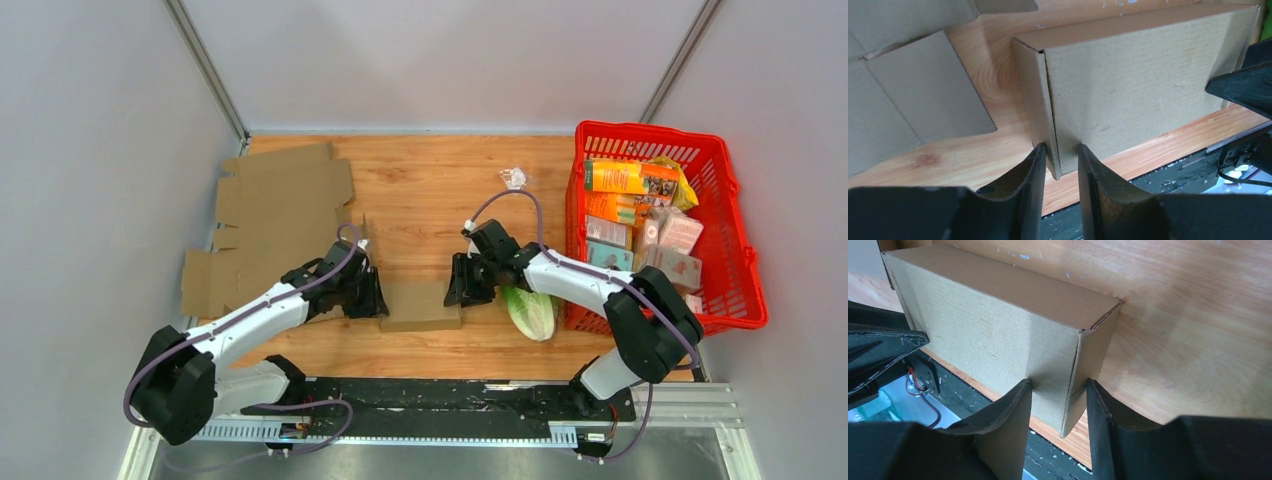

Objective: Fold the paper box

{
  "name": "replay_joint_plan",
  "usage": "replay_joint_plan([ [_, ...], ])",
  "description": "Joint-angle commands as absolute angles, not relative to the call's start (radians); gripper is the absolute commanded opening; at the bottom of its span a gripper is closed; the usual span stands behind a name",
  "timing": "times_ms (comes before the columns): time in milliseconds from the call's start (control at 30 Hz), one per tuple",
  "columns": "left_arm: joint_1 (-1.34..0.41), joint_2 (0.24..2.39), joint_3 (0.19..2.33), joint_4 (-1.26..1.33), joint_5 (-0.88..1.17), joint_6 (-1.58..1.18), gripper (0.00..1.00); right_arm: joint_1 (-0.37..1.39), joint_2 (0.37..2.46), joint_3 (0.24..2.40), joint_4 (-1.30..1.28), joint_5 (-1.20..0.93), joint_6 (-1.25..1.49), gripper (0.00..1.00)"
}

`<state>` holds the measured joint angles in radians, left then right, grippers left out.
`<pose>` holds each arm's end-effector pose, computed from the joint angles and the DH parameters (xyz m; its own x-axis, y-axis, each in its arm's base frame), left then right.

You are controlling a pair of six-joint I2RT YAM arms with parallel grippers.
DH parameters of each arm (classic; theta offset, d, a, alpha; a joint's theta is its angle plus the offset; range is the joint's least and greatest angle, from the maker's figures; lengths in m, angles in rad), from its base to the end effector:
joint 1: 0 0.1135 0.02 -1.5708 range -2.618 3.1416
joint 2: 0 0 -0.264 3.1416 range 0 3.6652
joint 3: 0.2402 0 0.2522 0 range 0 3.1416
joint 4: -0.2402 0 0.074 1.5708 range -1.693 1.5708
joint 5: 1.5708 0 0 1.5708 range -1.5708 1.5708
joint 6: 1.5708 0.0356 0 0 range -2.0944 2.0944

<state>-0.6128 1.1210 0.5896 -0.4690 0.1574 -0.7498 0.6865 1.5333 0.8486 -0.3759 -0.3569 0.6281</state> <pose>0.1651 -0.1229 0.1870 -0.9382 -0.1631 -0.3053 -0.0028 0.8855 -0.4645 0.2166 0.1936 0.1752 -0.9727 -0.0852 -0.2160 -0.1907 0.8239 0.5336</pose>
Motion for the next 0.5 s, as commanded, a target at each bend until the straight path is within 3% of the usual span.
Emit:
replay_joint_plan([
  [0, -0.614, 1.163, 0.659, -0.362, 0.210, -0.741, 0.35, 0.695, 1.493, 0.883, -0.351, -0.296, 0.631, 0.38],
  [100, -0.612, 1.207, 0.756, -0.393, 0.218, -0.709, 0.33, 0.695, 1.468, 0.934, -0.386, -0.256, 0.609, 0.31],
  [233, -0.611, 1.314, 0.911, -0.405, 0.219, -0.683, 0.33, 0.689, 1.462, 1.031, -0.413, -0.189, 0.568, 0.30],
  [467, -0.545, 1.607, 1.308, -0.440, 0.259, -0.631, 0.31, 0.557, 1.707, 1.351, -0.416, -0.201, 0.499, 0.29],
])
